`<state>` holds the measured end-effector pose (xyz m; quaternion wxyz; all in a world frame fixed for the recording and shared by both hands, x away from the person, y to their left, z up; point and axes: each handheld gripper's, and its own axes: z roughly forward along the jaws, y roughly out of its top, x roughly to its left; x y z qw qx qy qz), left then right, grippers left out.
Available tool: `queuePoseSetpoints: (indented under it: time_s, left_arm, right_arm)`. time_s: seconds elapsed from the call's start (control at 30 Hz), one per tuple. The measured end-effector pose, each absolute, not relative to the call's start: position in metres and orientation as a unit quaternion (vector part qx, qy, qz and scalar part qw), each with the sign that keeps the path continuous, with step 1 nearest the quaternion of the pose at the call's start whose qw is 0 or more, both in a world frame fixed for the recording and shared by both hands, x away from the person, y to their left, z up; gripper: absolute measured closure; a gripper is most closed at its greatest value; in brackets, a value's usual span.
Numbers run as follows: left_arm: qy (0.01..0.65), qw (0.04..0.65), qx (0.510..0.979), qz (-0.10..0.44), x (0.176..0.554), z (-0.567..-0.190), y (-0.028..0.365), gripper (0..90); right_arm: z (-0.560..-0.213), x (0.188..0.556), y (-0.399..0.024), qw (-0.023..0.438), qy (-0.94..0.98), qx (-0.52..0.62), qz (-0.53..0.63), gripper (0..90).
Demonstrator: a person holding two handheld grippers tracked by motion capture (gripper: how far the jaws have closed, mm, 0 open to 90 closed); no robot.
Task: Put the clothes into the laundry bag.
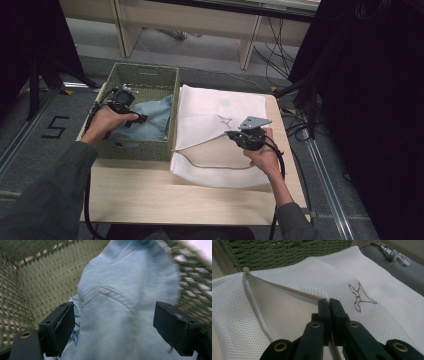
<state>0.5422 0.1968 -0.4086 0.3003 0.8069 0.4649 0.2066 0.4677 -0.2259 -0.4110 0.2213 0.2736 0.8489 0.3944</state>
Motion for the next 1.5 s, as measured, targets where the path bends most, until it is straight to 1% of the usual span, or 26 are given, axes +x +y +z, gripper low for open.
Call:
queuePoseSetpoints:
  time_s: [0.07, 0.1, 0.17, 0.2, 0.27, 0.43, 0.5, 0.57, 0.67, 0.73, 0.8, 0.83, 0.9, 0.97, 1.0, 1.03, 1.1, 1.13, 1.17, 1.2, 1.27, 1.43, 1.5]
  left_arm:
    - [0.485, 0.260, 0.816, 0.177, 0.553, -0.414, 0.196, 18.4]
    - [0.480, 0.250, 0.823, 0.174, 0.556, -0.415, 0.195, 17.6]
    - [0.473, 0.264, 0.816, 0.200, 0.560, -0.415, 0.194, 17.8]
    - [0.477, 0.262, 0.816, 0.193, 0.562, -0.413, 0.193, 17.8]
    - [0.467, 0.274, 0.817, 0.198, 0.566, -0.414, 0.191, 17.7]
    - [0.474, 0.239, 0.830, 0.170, 0.574, -0.431, 0.185, 17.5]
    - [0.490, 0.245, 0.820, 0.167, 0.576, -0.445, 0.187, 14.2]
    - [0.497, 0.253, 0.813, 0.168, 0.576, -0.450, 0.189, 10.9]
    - [0.499, 0.251, 0.812, 0.167, 0.577, -0.455, 0.189, 8.6]
    - [0.504, 0.245, 0.812, 0.166, 0.577, -0.457, 0.188, 8.7]
    - [0.504, 0.230, 0.816, 0.165, 0.575, -0.463, 0.185, 13.2]
    - [0.504, 0.223, 0.816, 0.171, 0.575, -0.465, 0.183, 20.9]
    - [0.494, 0.209, 0.822, 0.190, 0.573, -0.467, 0.180, 30.8]
    - [0.489, 0.204, 0.825, 0.196, 0.572, -0.467, 0.179, 40.8]
    - [0.488, 0.206, 0.824, 0.200, 0.571, -0.467, 0.179, 40.8]
    - [0.482, 0.199, 0.827, 0.209, 0.571, -0.464, 0.177, 50.4]
    - [0.476, 0.192, 0.830, 0.219, 0.569, -0.461, 0.173, 59.1]
    - [0.476, 0.192, 0.830, 0.219, 0.569, -0.461, 0.173, 62.0]
    - [0.470, 0.190, 0.833, 0.223, 0.569, -0.459, 0.172, 62.0]
    - [0.471, 0.189, 0.832, 0.223, 0.569, -0.457, 0.171, 65.4]
    - [0.472, 0.192, 0.832, 0.219, 0.569, -0.452, 0.173, 69.1]
    - [0.479, 0.210, 0.826, 0.212, 0.569, -0.440, 0.177, 71.8]
    - [0.481, 0.227, 0.820, 0.213, 0.568, -0.434, 0.179, 73.0]
  right_arm:
    - [-0.411, 0.467, -0.226, 0.218, 0.851, 0.273, 0.391, 89.1]
    - [-0.412, 0.467, -0.225, 0.218, 0.851, 0.275, 0.391, 89.1]
    - [-0.413, 0.468, -0.224, 0.222, 0.848, 0.274, 0.395, 89.1]
    - [-0.413, 0.468, -0.224, 0.222, 0.848, 0.274, 0.395, 89.1]
    - [-0.414, 0.467, -0.223, 0.217, 0.853, 0.272, 0.390, 89.1]
    - [-0.414, 0.468, -0.224, 0.218, 0.851, 0.277, 0.389, 89.1]
    - [-0.416, 0.468, -0.225, 0.217, 0.853, 0.274, 0.388, 89.0]
    - [-0.416, 0.469, -0.225, 0.219, 0.850, 0.276, 0.392, 89.0]
    - [-0.418, 0.469, -0.225, 0.218, 0.853, 0.273, 0.388, 89.0]
    - [-0.418, 0.469, -0.225, 0.216, 0.854, 0.274, 0.385, 89.0]
    - [-0.417, 0.468, -0.224, 0.214, 0.855, 0.273, 0.384, 89.0]
    - [-0.418, 0.468, -0.224, 0.220, 0.855, 0.271, 0.383, 89.0]
    - [-0.418, 0.468, -0.224, 0.218, 0.855, 0.274, 0.383, 89.0]
    - [-0.418, 0.468, -0.224, 0.220, 0.856, 0.270, 0.383, 89.0]
    - [-0.418, 0.468, -0.224, 0.220, 0.856, 0.270, 0.383, 89.0]
    - [-0.420, 0.467, -0.223, 0.219, 0.856, 0.273, 0.381, 89.0]
    - [-0.419, 0.467, -0.224, 0.216, 0.854, 0.276, 0.385, 89.0]
    - [-0.419, 0.467, -0.224, 0.216, 0.854, 0.276, 0.385, 89.0]
    - [-0.419, 0.468, -0.224, 0.217, 0.856, 0.271, 0.383, 89.0]
    - [-0.419, 0.468, -0.224, 0.217, 0.856, 0.271, 0.383, 89.0]
    - [-0.419, 0.468, -0.225, 0.219, 0.855, 0.272, 0.384, 89.1]
    - [-0.419, 0.468, -0.224, 0.218, 0.857, 0.269, 0.382, 89.0]
    - [-0.417, 0.468, -0.223, 0.218, 0.856, 0.270, 0.382, 89.0]
